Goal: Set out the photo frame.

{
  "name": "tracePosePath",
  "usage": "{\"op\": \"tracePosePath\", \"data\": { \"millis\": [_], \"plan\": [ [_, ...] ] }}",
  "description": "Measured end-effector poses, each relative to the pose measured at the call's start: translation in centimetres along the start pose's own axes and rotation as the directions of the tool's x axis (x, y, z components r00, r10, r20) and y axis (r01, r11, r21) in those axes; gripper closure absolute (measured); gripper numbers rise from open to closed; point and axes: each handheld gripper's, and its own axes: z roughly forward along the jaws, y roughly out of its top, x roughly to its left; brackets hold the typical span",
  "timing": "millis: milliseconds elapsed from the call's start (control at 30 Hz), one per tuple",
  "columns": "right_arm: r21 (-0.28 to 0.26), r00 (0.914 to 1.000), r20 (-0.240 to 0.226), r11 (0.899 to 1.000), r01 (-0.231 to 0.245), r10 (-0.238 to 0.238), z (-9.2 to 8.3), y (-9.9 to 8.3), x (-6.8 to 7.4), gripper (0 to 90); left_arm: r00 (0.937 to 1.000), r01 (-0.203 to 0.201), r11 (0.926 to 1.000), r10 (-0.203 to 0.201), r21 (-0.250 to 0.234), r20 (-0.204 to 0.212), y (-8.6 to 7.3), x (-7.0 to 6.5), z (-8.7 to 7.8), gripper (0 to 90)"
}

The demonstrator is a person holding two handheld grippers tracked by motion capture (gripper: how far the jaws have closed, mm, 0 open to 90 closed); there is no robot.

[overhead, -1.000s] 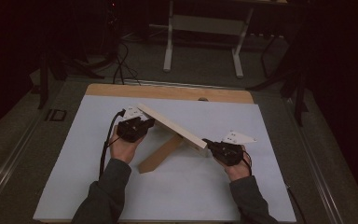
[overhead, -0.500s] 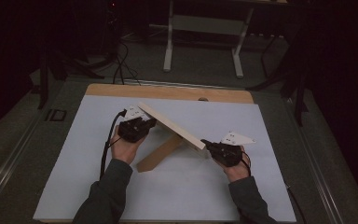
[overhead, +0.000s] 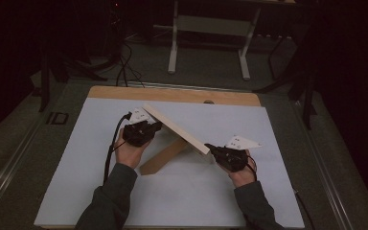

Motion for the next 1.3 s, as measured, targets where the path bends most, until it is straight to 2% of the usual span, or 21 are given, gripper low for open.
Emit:
{"op": "tracePosePath", "data": {
  "millis": [700, 1300],
  "plan": [
    [-0.005, 0.9996, -0.02, 1.0, 0.021, -0.021, 0.1, 0.5, 0.7, 89.6, 0.9998, -0.017, 0.9998, 0.017, -0.004, 0.013, 0.3, -0.8, 0.1, 90.0],
    [-0.015, 0.9969, -0.05, 0.998, 0.061, -0.061, 0.0, 1.4, 1.8, 89.6, 0.999, -0.035, 0.9993, 0.035, -0.009, 0.026, 1.0, -1.3, 0.0, 90.0]
  ]
}}
